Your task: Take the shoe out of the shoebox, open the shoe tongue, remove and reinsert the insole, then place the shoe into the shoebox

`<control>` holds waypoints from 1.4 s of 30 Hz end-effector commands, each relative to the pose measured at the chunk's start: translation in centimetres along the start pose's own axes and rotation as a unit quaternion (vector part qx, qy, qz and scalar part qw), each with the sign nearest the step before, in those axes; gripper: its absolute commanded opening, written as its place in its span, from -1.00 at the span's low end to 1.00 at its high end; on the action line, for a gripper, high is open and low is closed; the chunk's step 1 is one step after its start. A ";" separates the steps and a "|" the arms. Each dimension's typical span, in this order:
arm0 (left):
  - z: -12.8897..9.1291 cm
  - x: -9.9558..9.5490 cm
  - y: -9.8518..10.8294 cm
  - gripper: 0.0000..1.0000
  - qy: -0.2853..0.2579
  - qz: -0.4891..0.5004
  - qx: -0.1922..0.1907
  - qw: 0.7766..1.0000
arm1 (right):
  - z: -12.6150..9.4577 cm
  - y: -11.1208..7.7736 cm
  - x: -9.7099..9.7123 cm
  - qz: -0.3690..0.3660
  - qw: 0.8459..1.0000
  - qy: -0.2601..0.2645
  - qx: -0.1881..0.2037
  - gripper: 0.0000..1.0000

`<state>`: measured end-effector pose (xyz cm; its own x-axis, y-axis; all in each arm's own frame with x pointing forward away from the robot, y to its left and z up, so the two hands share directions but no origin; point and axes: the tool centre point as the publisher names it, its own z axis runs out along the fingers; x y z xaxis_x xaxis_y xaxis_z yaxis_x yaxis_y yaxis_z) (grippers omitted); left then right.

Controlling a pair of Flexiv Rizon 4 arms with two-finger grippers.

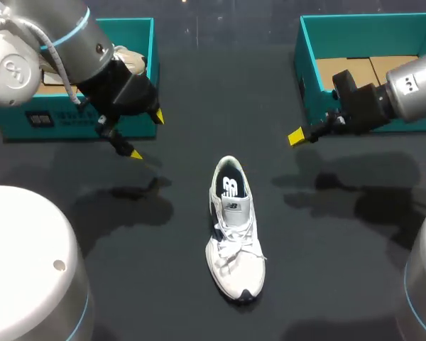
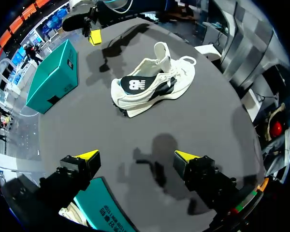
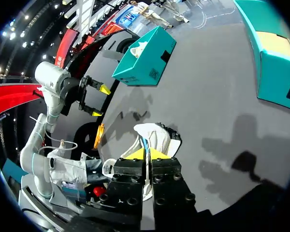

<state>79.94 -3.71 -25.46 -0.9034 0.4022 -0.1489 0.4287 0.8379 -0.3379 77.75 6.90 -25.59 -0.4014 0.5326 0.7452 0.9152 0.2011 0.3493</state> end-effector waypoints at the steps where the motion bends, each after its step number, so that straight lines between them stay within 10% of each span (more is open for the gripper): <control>1: -3.3 0.4 0.2 1.00 0.002 0.001 0.000 1.000 | -1.2 0.2 0.8 0.058 0.993 -0.079 0.061 -1.00; 14: -3.3 0.4 0.2 1.00 0.002 0.001 0.000 1.000 | -1.2 0.2 0.8 0.058 0.993 -0.079 0.061 -1.00; 30: -6.7 -0.6 3.6 1.00 0.045 0.092 -0.036 0.994 | 0.1 -1.5 5.3 0.033 0.935 -0.341 0.090 -1.00; 42: -6.9 -0.6 3.9 1.00 0.047 0.093 -0.033 0.994 | 0.1 -1.5 5.3 0.033 0.935 -0.341 0.090 -1.00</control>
<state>82.19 1.84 -20.18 -0.8050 0.5820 -0.1148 0.5903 0.7667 -0.2524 74.31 9.29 -22.22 -0.2891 0.9283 0.2339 0.9523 0.2540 0.1691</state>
